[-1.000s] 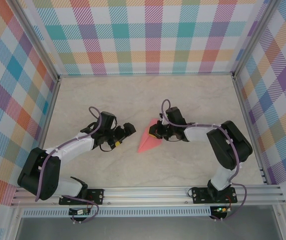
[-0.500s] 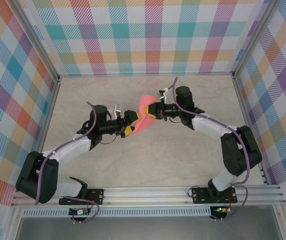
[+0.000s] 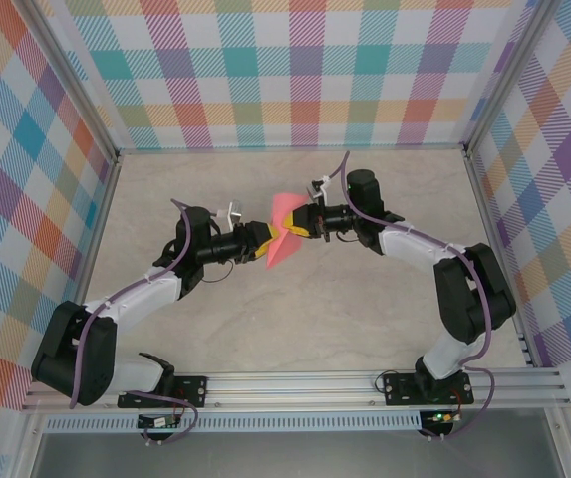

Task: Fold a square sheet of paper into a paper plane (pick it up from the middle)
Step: Turn over the paper at the center of the table.

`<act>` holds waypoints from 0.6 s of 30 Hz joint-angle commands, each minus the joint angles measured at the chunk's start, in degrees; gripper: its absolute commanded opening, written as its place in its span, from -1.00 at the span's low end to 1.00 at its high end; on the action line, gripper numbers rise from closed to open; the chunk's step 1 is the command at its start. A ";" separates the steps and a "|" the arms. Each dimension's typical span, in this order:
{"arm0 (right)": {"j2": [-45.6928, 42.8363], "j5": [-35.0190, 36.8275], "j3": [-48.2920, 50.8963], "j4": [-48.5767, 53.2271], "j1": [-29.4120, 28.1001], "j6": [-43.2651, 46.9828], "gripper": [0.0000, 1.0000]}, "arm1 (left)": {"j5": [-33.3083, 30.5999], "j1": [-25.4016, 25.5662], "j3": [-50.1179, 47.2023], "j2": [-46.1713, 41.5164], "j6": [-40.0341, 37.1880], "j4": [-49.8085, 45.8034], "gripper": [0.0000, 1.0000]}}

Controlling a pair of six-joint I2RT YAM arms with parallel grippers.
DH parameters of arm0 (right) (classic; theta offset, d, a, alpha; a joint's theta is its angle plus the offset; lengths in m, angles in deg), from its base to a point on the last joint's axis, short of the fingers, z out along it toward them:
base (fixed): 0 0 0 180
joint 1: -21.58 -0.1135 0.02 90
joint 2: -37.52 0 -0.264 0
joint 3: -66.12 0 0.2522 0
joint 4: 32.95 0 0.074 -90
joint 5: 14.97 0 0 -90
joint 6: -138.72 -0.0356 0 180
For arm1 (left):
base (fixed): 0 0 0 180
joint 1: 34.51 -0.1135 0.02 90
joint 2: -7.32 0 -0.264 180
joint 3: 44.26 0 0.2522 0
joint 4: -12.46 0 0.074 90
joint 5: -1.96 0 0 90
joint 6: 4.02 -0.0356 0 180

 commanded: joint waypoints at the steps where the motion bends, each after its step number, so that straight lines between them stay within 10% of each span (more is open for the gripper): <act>1: 1.34 -2.01 -1.93 0.32 -0.30 0.30 -0.81 | -0.24 -0.74 -0.38 -1.87 -0.76 1.94 -0.44; 10: -0.57 3.39 -3.95 14.84 0.51 8.30 -0.17 | -2.85 -0.74 1.98 -3.25 -7.31 -8.53 -0.82; 18: -6.77 26.70 -5.68 39.24 1.72 21.27 0.38 | -27.39 0.24 17.52 -3.19 -28.31 -54.62 -0.89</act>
